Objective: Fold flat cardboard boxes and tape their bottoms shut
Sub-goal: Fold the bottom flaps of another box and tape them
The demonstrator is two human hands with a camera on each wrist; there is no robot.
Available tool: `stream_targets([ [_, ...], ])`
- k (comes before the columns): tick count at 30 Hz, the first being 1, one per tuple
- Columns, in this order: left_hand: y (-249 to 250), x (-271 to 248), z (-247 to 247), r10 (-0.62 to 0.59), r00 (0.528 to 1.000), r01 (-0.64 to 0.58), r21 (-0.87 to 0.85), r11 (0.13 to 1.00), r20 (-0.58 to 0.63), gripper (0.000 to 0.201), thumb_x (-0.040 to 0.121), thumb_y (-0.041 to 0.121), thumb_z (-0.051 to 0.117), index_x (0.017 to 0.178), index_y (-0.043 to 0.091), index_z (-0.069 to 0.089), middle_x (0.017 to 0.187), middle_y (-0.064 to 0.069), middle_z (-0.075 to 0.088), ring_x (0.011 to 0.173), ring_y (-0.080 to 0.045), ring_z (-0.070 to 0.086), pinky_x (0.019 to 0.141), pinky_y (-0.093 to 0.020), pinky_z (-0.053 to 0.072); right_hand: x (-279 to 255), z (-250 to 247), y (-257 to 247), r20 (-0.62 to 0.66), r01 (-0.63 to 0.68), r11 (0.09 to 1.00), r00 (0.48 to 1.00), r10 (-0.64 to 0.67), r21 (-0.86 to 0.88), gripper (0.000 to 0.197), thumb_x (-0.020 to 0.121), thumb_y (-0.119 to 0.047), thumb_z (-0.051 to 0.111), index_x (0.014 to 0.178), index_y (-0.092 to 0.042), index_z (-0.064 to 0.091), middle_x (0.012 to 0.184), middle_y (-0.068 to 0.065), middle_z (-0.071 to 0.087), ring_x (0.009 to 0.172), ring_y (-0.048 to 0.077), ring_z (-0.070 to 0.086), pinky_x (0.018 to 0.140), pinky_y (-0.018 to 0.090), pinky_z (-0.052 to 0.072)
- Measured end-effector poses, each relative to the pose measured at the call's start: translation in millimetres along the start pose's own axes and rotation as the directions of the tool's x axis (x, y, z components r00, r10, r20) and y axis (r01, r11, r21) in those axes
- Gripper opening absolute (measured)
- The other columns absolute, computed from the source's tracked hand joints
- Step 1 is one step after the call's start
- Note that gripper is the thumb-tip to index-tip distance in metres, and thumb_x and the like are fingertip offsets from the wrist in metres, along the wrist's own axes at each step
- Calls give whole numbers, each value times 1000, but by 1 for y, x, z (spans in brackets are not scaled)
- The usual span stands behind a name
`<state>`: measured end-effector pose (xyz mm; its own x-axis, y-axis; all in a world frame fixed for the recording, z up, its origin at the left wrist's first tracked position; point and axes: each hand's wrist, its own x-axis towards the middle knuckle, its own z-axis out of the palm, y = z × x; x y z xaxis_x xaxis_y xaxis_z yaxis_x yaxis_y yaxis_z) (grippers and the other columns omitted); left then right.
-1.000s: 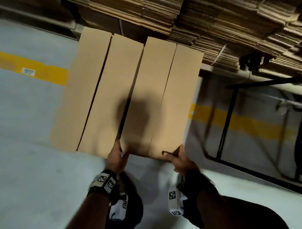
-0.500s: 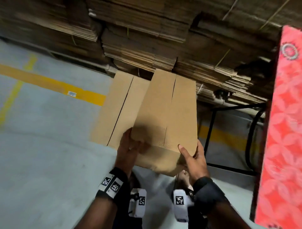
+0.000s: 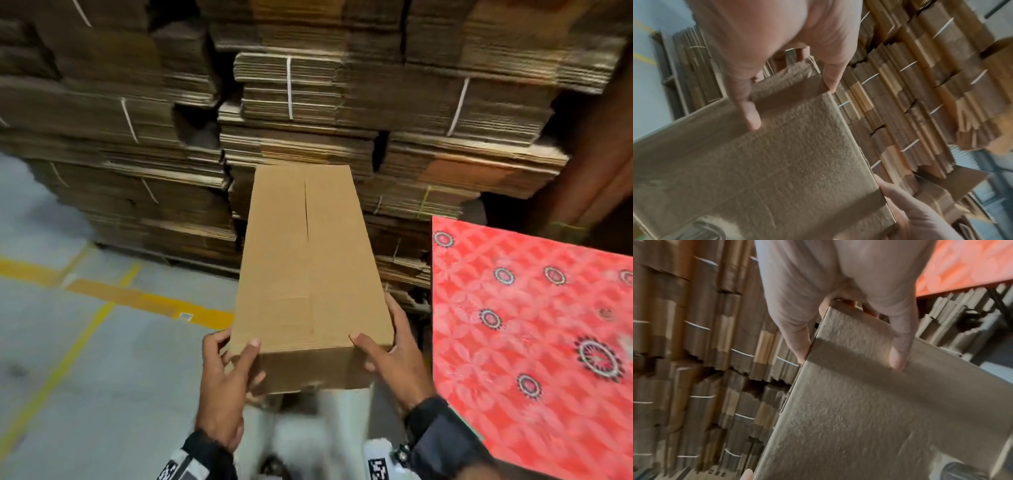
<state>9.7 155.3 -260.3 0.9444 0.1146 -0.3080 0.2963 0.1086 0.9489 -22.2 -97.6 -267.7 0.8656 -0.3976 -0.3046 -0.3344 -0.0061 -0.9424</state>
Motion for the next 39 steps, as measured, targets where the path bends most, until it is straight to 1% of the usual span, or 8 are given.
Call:
stream_targets([
  [5,25,-57,42,43,998,-40,-58,998,54,28,95,14,67,117,23,52,118,3,60,104,-19,61,90,-57,57,-40,-64,-19,-25,109,994,994,-108,21,93,70,-51,84,144,-66,30,137,-38,49,131,11,53,105,58,50],
  [12,-5,-163,164,121,964,-122,-12,992,237,32,94,13,70,116,28,51,117,1,65,108,-22,63,87,-53,59,-110,-233,2,-170,167,984,973,-155,57,76,90,-23,78,139,-64,37,126,-39,58,119,9,63,95,47,57],
  [17,-56,-225,265,109,858,-220,166,961,502,44,81,57,71,117,52,46,131,13,56,123,-13,57,102,-50,52,-154,-369,45,-334,87,996,940,-74,25,76,90,-28,76,146,-55,33,128,-33,57,114,12,64,86,49,60],
  [22,-77,-261,347,73,764,-218,149,965,641,50,95,17,72,128,44,46,135,6,60,123,-19,61,102,-50,51,-169,-467,78,-387,59,996,918,-81,-69,84,85,-41,81,149,-54,28,145,-26,46,121,13,59,92,54,59],
  [27,-85,-272,411,114,678,-382,216,898,727,50,90,37,68,131,55,48,134,36,43,129,-12,46,105,-53,48,-155,-528,95,-432,86,983,889,-150,-164,76,76,-66,70,142,-67,32,152,-29,39,139,14,46,105,55,51],
  [31,-93,-271,450,128,649,-433,225,873,750,54,82,58,64,133,57,45,139,28,40,131,-13,46,108,-52,47,-139,-561,88,-460,80,980,874,-157,-182,78,87,-59,68,154,-51,30,153,-28,34,144,7,34,118,47,37],
  [35,-103,-272,480,131,654,-432,226,873,745,47,98,37,64,136,56,44,140,25,36,132,-15,44,111,-56,41,-131,-582,87,-476,30,970,867,-144,-240,75,97,-39,67,160,-38,25,154,-25,27,141,-3,27,115,24,22],
  [39,-103,-270,506,172,632,-475,203,856,756,50,99,27,64,135,56,44,144,9,37,132,-10,39,118,-46,33,-120,-603,88,-492,50,974,857,-155,-220,76,96,-44,68,158,-45,26,155,-28,29,142,-5,28,118,27,24],
])
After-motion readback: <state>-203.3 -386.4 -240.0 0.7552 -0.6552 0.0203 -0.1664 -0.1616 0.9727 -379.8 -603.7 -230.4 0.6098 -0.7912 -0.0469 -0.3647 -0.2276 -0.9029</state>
